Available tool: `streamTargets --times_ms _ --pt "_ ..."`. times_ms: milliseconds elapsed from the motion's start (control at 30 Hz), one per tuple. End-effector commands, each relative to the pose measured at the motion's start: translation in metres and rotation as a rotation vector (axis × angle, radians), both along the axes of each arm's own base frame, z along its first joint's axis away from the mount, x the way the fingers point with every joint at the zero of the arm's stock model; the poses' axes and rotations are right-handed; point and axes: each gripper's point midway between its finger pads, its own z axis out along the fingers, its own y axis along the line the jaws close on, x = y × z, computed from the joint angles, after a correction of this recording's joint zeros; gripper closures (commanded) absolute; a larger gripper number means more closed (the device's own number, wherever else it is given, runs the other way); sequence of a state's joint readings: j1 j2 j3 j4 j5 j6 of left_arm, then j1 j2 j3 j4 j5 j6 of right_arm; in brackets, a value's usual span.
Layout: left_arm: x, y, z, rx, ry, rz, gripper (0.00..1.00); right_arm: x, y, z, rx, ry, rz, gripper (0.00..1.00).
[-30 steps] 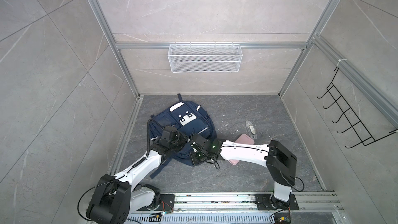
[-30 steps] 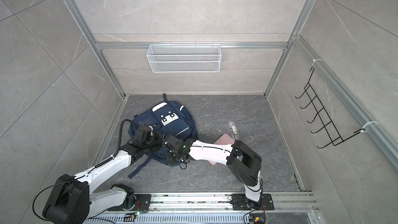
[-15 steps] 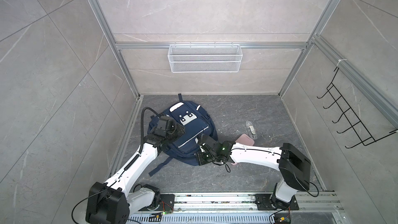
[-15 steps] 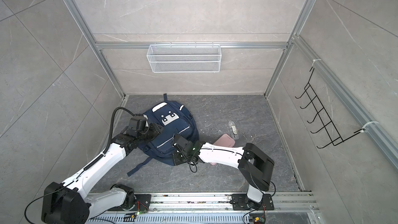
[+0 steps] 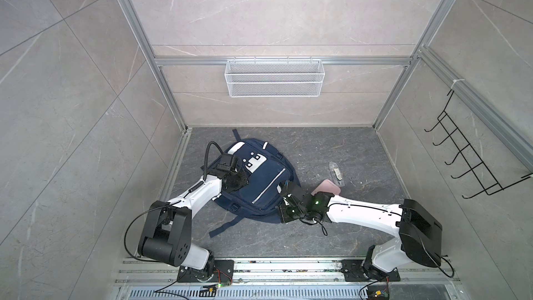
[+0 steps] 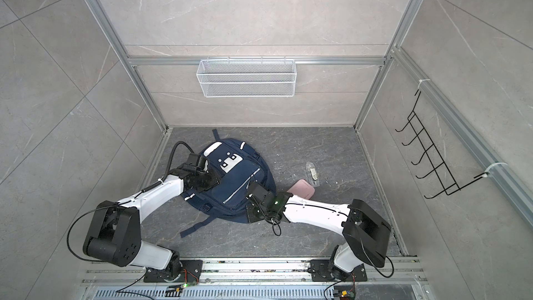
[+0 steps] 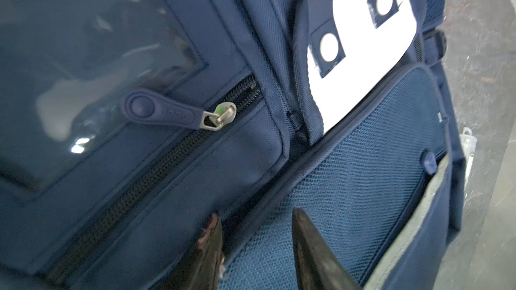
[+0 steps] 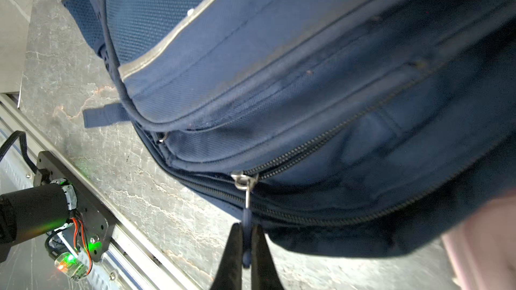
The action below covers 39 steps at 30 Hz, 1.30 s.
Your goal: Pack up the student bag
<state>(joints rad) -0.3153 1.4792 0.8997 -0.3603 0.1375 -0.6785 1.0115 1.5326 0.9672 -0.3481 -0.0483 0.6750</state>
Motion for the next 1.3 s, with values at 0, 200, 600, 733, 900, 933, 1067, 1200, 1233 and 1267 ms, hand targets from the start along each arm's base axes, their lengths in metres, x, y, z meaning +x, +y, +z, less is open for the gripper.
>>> streamTargets --times_ms 0,200,600,733,900,933,1067,1200,1233,1267 --pt "0.007 -0.001 0.008 0.023 -0.03 -0.044 0.55 0.005 -0.017 0.005 -0.04 -0.026 -0.008 1.0" --pt "0.002 -0.015 0.005 -0.044 -0.023 -0.103 0.56 0.008 -0.018 0.004 -0.042 -0.02 -0.001 1.0" --pt "0.002 -0.049 0.018 -0.254 -0.019 -0.161 0.94 0.012 -0.002 0.014 -0.042 -0.025 0.055 1.0" --pt "0.01 -0.05 0.032 -0.273 -0.048 -0.136 1.0 0.014 0.004 0.02 -0.032 -0.024 0.068 1.0" --pt "0.023 -0.037 0.045 -0.294 -0.088 -0.043 1.0 0.008 0.013 0.026 -0.008 -0.02 0.086 1.0" --pt "0.025 -0.034 0.048 -0.3 -0.098 -0.022 1.0 0.006 0.016 0.027 -0.002 -0.018 0.094 1.0" --pt "0.036 -0.021 0.061 -0.324 -0.141 0.063 1.0 -0.009 0.036 0.03 0.008 -0.02 0.15 1.0" --pt "0.045 -0.017 0.072 -0.345 -0.172 0.11 1.0 -0.017 0.053 0.027 0.014 -0.011 0.177 1.0" --pt "0.046 -0.016 0.073 -0.348 -0.175 0.116 1.0 -0.019 0.059 0.026 0.018 -0.008 0.183 1.0" --pt "0.048 -0.017 0.074 -0.355 -0.178 0.121 1.0 -0.02 0.065 0.027 0.023 -0.007 0.188 1.0"
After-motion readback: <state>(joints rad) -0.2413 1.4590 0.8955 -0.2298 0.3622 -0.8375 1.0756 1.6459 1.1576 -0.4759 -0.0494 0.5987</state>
